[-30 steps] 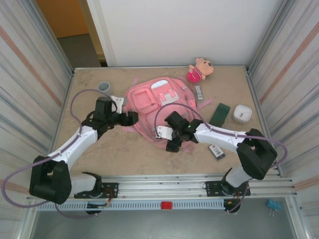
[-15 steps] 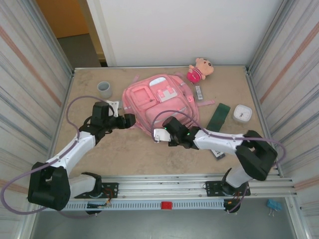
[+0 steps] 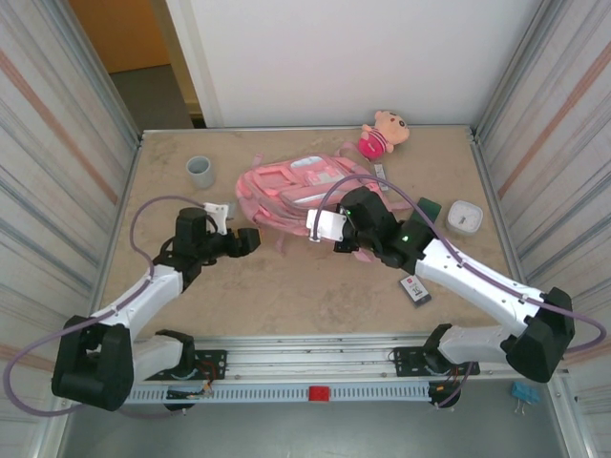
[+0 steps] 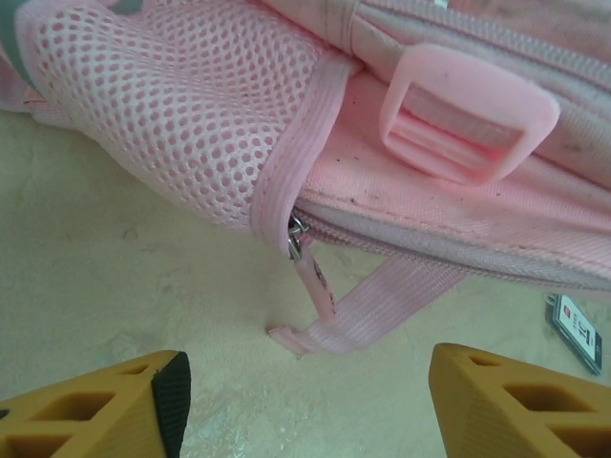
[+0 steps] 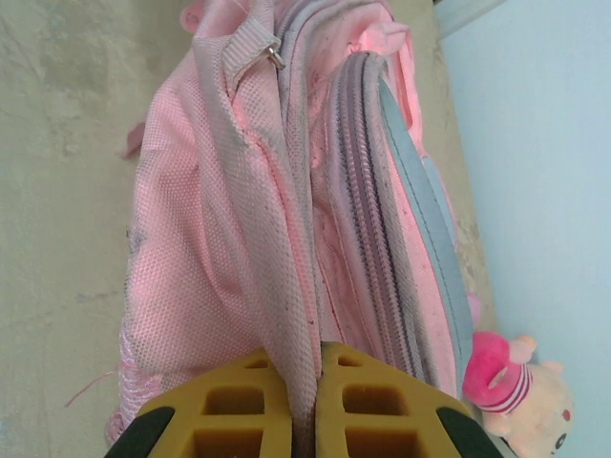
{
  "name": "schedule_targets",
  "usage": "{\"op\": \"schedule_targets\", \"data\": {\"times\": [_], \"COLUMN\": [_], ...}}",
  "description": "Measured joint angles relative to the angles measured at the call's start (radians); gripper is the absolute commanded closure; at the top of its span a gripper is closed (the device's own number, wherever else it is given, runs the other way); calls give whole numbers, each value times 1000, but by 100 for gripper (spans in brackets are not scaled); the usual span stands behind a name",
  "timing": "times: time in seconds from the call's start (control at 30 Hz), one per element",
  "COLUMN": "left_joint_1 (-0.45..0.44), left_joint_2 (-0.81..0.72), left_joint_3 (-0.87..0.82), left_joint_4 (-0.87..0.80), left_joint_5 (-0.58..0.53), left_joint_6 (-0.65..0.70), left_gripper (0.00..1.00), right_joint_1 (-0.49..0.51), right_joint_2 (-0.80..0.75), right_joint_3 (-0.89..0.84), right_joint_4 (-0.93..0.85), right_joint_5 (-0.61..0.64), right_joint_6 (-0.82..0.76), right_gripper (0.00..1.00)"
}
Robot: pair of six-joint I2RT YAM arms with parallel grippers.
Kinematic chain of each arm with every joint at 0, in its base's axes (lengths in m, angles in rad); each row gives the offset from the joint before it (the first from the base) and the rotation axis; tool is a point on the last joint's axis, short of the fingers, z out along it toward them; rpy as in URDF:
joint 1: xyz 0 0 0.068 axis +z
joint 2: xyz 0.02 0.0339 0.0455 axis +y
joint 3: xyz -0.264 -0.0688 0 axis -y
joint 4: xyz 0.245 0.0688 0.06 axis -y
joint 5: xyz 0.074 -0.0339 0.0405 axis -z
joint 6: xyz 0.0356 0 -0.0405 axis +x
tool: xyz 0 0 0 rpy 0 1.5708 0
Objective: Pack books, pencil case, and school supplies into a backpack
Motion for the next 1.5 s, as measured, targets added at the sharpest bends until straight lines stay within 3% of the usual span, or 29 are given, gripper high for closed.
{"op": "schedule_targets", "data": {"times": [0.33, 0.57, 0.8, 1.1, 1.27, 1.47, 1.5], "left_joint_1": [-12, -12, -43, -169, -290, -422, -433], "left_joint_2": [204, 313, 262, 51, 38, 97, 107], "left_joint_3": [-22, -21, -21, 8, 128, 304, 322], "left_joint_4": [208, 341, 368, 200, 36, -9, -18], "left_joint_5": [6, 63, 136, 198, 212, 249, 249], "left_joint_6": [3, 21, 61, 202, 291, 344, 352], "left_gripper": [57, 99, 100, 100, 100, 100, 94], "right_joint_1": [0, -18, -55, -75, -80, -77, -78], "right_joint_2": [21, 23, 20, 19, 20, 24, 23], "right_joint_3": [14, 27, 19, -28, -54, -85, -95], "right_joint_4": [-31, -36, -14, 37, 77, 106, 111], "right_joint_5": [-23, -43, -51, -48, -68, -109, -122], "right_joint_6": [1, 18, 87, 186, 232, 255, 258], "right_gripper": [100, 100, 100, 100, 100, 100, 100]}}
